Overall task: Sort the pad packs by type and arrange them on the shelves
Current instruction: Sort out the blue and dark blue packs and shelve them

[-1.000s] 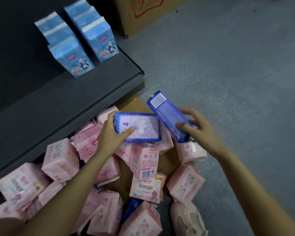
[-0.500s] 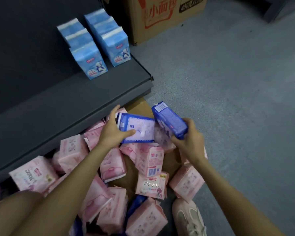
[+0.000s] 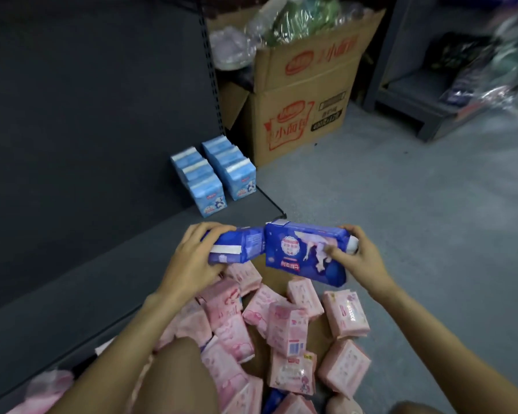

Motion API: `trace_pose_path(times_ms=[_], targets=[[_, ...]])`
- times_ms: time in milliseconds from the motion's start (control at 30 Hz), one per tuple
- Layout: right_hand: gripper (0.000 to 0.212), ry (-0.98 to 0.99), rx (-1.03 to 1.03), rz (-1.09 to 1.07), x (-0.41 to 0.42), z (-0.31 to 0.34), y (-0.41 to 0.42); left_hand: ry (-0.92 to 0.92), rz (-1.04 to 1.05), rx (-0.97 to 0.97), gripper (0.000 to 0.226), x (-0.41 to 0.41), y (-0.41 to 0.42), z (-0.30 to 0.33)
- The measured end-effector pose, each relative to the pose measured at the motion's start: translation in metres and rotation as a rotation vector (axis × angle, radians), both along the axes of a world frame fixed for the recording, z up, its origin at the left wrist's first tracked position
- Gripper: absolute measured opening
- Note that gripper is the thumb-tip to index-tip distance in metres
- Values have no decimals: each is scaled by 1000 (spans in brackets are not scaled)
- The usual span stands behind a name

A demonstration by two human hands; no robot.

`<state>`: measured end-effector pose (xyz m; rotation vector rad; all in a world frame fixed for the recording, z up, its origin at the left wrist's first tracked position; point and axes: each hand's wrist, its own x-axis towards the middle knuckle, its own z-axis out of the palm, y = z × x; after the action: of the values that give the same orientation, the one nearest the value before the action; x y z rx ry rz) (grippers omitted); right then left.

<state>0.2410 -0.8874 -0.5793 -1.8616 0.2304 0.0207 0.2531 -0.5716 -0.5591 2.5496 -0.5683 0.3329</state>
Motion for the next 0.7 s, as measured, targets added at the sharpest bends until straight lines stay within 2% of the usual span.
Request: trace_pose_path(times_ms=[100, 200, 300, 367, 433, 567, 700], targets=[[36, -52, -3, 2, 11, 38, 16, -189, -50, 36, 66, -1, 23, 46], [44, -194, -79, 79, 25, 92, 33, -334, -31, 29, 66, 1, 48, 92], [44, -409, -303, 225, 35, 160, 49, -509, -28, 57, 49, 8, 66, 137], [44, -645, -499, 295, 43, 210, 58, -646, -38, 109, 37, 16, 76, 175], [47, -917, -720, 317, 51, 256, 64, -763, -26, 157, 36, 23, 81, 216], [52, -1301, -1086, 188, 75, 333, 75, -909, 49, 123, 41, 30, 86, 291], [48, -1546, -1279, -29, 93, 390, 88, -964, 226, 15, 48, 37, 88, 348]])
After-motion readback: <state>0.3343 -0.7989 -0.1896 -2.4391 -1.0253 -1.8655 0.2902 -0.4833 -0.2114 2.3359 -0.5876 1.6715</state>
